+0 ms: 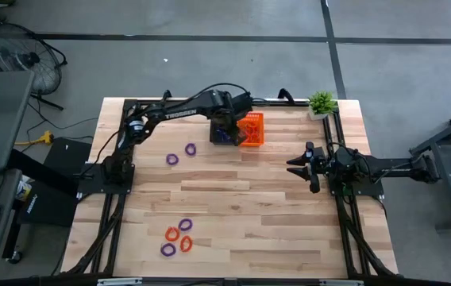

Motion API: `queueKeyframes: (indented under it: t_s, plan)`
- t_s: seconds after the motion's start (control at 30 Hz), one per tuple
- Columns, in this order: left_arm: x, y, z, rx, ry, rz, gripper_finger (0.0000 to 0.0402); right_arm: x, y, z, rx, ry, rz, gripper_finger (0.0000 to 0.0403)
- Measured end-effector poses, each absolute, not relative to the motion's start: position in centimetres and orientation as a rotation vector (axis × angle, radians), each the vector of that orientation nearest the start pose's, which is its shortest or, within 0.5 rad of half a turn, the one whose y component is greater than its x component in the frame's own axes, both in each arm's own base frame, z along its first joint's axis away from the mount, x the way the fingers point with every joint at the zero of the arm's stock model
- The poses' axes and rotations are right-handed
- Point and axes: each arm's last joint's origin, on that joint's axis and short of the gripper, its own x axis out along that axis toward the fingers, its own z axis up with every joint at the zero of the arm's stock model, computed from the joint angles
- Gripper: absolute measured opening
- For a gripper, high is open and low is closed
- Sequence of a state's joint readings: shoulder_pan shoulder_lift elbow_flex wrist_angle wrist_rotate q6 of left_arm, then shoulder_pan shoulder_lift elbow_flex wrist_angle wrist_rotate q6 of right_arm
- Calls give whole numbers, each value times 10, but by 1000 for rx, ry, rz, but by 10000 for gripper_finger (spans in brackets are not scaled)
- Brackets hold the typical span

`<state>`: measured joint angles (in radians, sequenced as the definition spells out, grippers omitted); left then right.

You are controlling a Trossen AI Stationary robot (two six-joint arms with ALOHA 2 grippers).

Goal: Sort spring keychains
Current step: Put the purple spring keychain in the black bin

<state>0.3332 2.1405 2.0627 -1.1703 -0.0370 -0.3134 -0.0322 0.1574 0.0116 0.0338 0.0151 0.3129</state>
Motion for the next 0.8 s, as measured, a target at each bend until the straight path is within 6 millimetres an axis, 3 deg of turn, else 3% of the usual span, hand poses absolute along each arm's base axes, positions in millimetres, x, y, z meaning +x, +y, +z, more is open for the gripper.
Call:
queueKeyframes:
  t_s: [0.13,0.5,0.8]
  plan:
    - [396,139,274,-471,1178,556,127,106,-4,158,314,104,-64,134]
    - [310,109,225,-619,1281,684,127,106,-4,158,313,104,-64,134]
    - [261,100,196,-706,1408,742,127,106,-4,158,313,104,-64,134]
